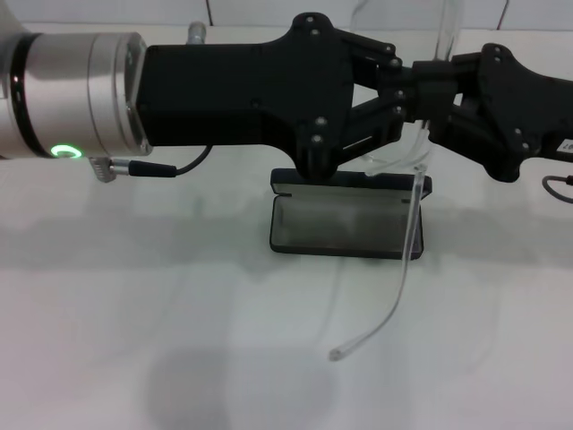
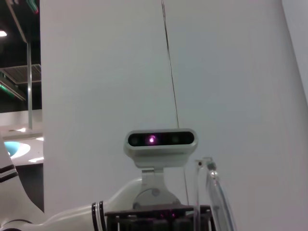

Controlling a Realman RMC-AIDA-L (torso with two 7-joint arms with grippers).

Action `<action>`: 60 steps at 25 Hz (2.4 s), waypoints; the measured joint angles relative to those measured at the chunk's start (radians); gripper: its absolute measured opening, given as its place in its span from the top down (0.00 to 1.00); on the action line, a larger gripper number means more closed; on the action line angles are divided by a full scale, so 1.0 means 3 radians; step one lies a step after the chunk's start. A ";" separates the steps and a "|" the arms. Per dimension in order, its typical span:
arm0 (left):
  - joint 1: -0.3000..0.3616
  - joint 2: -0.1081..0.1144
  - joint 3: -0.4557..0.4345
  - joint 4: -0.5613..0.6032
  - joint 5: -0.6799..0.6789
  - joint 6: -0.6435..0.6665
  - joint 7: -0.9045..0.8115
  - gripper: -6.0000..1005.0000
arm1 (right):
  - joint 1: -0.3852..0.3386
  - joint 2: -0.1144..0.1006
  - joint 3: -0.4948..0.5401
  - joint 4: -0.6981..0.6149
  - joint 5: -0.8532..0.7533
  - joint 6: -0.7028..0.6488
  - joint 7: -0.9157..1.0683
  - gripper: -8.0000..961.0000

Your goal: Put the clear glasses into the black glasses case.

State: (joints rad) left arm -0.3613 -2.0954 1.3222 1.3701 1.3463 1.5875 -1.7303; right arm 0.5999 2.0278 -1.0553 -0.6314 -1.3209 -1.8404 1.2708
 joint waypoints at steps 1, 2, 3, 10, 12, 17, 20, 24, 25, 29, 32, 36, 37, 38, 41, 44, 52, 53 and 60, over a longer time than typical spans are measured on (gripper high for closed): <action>-0.0006 0.0000 0.0000 -0.0020 -0.0002 -0.0001 0.0009 0.92 | 0.0000 0.0000 -0.0011 0.0000 0.0007 0.0002 -0.0005 0.87; -0.0012 0.0000 0.0000 -0.0039 -0.0005 -0.0002 0.0018 0.92 | 0.0000 0.0000 -0.0020 0.0000 0.0013 0.0003 -0.0013 0.87; -0.0015 0.0000 0.0000 -0.0052 -0.0008 -0.0004 0.0022 0.92 | 0.0000 0.0000 -0.0024 0.0000 0.0016 0.0004 -0.0018 0.87; -0.0018 0.0000 -0.0005 -0.0056 -0.0009 -0.0006 0.0025 0.92 | -0.0011 0.0000 -0.0026 0.0000 0.0017 0.0004 -0.0022 0.87; -0.0017 0.0000 -0.0009 -0.0057 -0.0012 -0.0006 0.0025 0.92 | -0.0021 0.0000 -0.0026 0.0000 0.0027 0.0004 -0.0026 0.87; 0.0009 0.0015 -0.0035 -0.0044 -0.0128 0.0059 0.0025 0.92 | -0.0091 -0.0013 0.0012 -0.0007 0.0081 0.0005 -0.0046 0.87; 0.0013 0.0021 -0.0180 -0.0033 -0.0230 0.0230 0.0013 0.92 | -0.0184 -0.0039 0.0069 -0.0040 0.0192 -0.0021 -0.0063 0.87; 0.0041 0.0021 -0.0460 -0.0060 -0.0376 0.0484 -0.0003 0.92 | -0.0278 -0.0045 0.0459 -0.0048 0.0286 -0.0334 -0.0054 0.87; 0.0042 0.0021 -0.0496 -0.0077 -0.0391 0.0525 -0.0004 0.92 | -0.0302 -0.0046 0.0577 -0.0029 0.0333 -0.0434 -0.0046 0.87; 0.0049 0.0020 -0.0517 -0.0215 -0.0342 0.0644 0.0014 0.92 | -0.0405 -0.0046 0.0895 0.0116 0.0824 -0.0891 -0.0028 0.87; 0.0060 0.0020 -0.0503 -0.0440 -0.0312 0.0764 0.0118 0.92 | -0.0493 -0.0043 0.0856 0.0135 0.1262 -0.1028 -0.0005 0.87; -0.0072 0.0020 -0.0408 -0.0977 -0.0326 0.1015 0.0326 0.92 | -0.0507 -0.0022 0.0746 0.0168 0.1738 -0.1032 -0.0012 0.87; -0.0097 0.0020 -0.0374 -0.1061 -0.0338 0.1044 0.0369 0.92 | -0.0473 -0.0021 0.0733 0.0211 0.1835 -0.1032 -0.0024 0.87; -0.0146 0.0018 -0.0301 -0.1206 -0.0371 0.1084 0.0450 0.92 | -0.0430 -0.0022 0.0723 0.0253 0.1888 -0.1031 -0.0039 0.87; -0.0260 0.0011 -0.0050 -0.1503 -0.0533 0.1139 0.0698 0.92 | -0.0262 -0.0017 0.0720 0.0422 0.1939 -0.1026 -0.0177 0.87; -0.0352 0.0005 0.0189 -0.1703 -0.0735 0.1155 0.0956 0.92 | -0.0058 -0.0012 0.0687 0.0669 0.1923 -0.1024 -0.0384 0.87; -0.0423 -0.0009 0.0539 -0.1897 -0.1245 0.1148 0.1390 0.92 | 0.0247 0.0001 0.0140 0.1060 0.1930 -0.0751 -0.1029 0.87; -0.0422 -0.0011 0.0583 -0.1901 -0.1314 0.1145 0.1429 0.93 | 0.0253 0.0001 0.0016 0.1071 0.1943 -0.0689 -0.1091 0.87; -0.0416 -0.0019 0.0766 -0.1946 -0.1581 0.1130 0.1568 0.93 | 0.0399 0.0000 -0.0251 0.1323 0.1994 -0.0630 -0.1258 0.87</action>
State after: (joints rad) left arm -0.4863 -2.1012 1.5521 0.7864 0.8722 1.9266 -1.2598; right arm 0.7194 2.0278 -1.1307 -0.2345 -0.7228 -2.0294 0.8935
